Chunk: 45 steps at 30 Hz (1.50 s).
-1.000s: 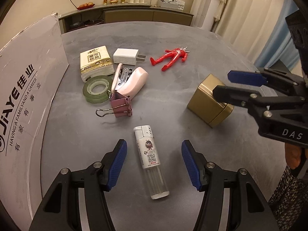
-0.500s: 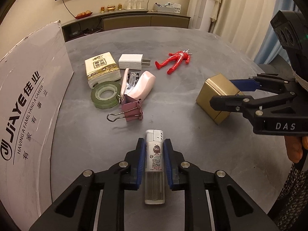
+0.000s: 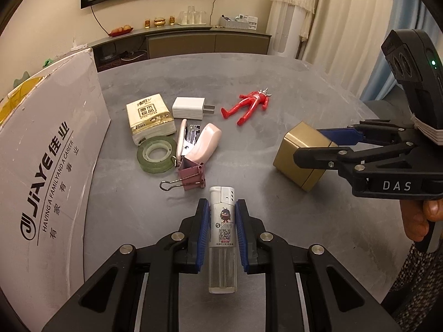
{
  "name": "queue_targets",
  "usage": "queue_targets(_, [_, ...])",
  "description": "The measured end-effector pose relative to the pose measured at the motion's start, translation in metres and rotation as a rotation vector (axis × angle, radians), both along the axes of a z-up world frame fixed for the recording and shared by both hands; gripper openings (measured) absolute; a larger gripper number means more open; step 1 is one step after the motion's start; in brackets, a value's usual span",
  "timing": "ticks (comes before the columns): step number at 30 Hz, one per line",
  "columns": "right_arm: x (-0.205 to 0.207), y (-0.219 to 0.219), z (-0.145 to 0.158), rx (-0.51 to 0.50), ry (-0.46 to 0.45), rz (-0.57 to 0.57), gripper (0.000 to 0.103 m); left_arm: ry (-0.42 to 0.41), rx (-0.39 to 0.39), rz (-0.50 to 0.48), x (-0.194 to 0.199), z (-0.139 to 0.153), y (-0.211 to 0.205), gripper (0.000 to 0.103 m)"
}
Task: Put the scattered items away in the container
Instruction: 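Carry the gold tin and clear tube over the white cardboard box with both tools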
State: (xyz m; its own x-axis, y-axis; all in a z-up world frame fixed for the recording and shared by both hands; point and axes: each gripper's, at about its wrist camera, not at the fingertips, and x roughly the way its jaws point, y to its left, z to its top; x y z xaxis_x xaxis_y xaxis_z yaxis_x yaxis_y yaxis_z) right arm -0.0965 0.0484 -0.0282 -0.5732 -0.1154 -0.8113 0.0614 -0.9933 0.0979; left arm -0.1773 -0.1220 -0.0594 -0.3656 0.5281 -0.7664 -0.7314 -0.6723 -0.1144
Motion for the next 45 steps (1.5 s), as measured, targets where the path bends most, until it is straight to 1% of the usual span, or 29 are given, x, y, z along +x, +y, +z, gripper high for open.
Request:
queue_targets(7, [0.002,-0.005,0.008,-0.013,0.02,0.004,0.051,0.017,0.031,-0.004,0.002,0.014,-0.004,0.02])
queue_targets(16, [0.004,-0.019,0.02,-0.017,0.059,0.022,0.051,0.038,0.106,0.027,-0.005,0.041,-0.022,0.02])
queue_targets(22, [0.005,-0.028,0.034,-0.024,0.095,0.038,0.051,0.048,0.141,0.04,-0.006,0.053,-0.031,0.02])
queue_targets(33, [0.011,-0.052,0.061,-0.038,0.162,0.071,0.052,0.092,0.195,0.054,-0.005,0.077,-0.042,0.02])
queue_targets(39, [0.019,-0.065,0.084,-0.055,0.221,0.068,0.052,0.109,0.224,0.065,-0.005,0.09,-0.053,0.021])
queue_targets(45, [0.027,-0.077,0.097,-0.077,0.252,0.058,0.052,0.124,0.263,0.08,-0.004,0.104,-0.065,0.02])
